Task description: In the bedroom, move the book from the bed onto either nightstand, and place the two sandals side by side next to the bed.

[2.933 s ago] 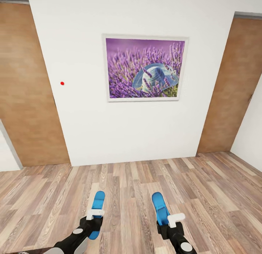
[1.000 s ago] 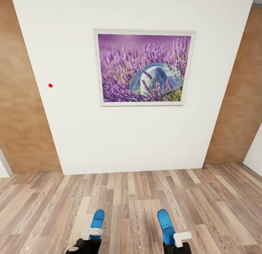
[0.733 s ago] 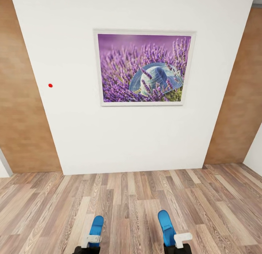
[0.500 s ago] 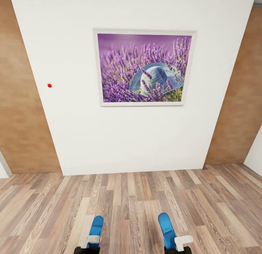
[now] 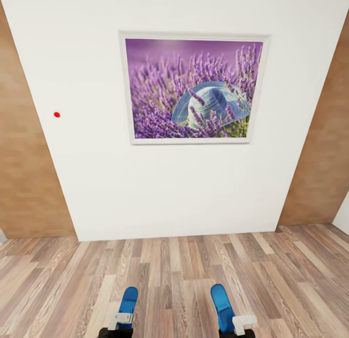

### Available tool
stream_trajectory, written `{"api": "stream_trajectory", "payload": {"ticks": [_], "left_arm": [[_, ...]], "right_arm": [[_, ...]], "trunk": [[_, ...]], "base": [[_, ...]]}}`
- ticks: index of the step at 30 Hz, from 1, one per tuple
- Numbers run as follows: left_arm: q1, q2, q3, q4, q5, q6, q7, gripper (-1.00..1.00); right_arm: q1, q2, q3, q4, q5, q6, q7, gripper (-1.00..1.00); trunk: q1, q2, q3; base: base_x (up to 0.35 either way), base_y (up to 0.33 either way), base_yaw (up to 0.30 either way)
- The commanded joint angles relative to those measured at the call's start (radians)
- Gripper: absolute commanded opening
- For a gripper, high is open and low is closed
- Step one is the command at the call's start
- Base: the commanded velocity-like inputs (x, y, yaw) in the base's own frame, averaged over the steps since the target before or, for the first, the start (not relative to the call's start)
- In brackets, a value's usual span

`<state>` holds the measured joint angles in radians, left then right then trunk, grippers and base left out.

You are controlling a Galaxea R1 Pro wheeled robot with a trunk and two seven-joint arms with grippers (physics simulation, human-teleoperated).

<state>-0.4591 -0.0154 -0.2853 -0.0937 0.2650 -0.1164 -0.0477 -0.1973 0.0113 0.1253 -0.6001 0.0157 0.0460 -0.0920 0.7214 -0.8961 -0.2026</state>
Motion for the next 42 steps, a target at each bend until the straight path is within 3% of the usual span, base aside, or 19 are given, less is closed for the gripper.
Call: {"api": "stream_trajectory", "payload": {"ticks": [1, 8, 17, 27, 42], "left_arm": [[-0.001, 0.0, -0.007, 0.002, 0.01, -0.004, -0.003, -1.0], [-0.001, 0.0, -0.008, 0.002, 0.008, -0.005, -0.003, -1.0], [-0.001, 0.0, -0.008, 0.002, 0.007, -0.008, -0.001, -1.0], [-0.001, 0.0, -0.008, 0.003, 0.007, -0.012, -0.001, -1.0], [-0.001, -0.001, -0.009, 0.004, 0.006, -0.027, 0.0, -1.0]], "right_arm": [[-0.001, -0.001, 0.005, -0.001, 0.0, 0.005, -0.009, -1.0], [-0.001, 0.001, 0.006, 0.0, 0.002, 0.0, -0.009, -1.0], [-0.001, 0.004, 0.009, 0.033, 0.007, -0.077, -0.009, -1.0], [-0.001, 0.004, 0.011, 0.038, 0.009, -0.087, -0.009, -1.0], [-0.001, 0.006, 0.011, 0.04, 0.009, -0.088, -0.009, -1.0]], "trunk": [[0.001, -0.001, -0.001], [0.001, -0.001, 0.0], [0.001, -0.001, 0.007], [0.001, -0.001, 0.01], [0.001, -0.001, 0.022]], "base": [[0.34, 0.0, 0.0], [0.341, 0.0, 0.067], [0.341, 0.0, 0.212], [0.341, 0.0, 0.084], [0.325, -0.005, 0.222]]}}
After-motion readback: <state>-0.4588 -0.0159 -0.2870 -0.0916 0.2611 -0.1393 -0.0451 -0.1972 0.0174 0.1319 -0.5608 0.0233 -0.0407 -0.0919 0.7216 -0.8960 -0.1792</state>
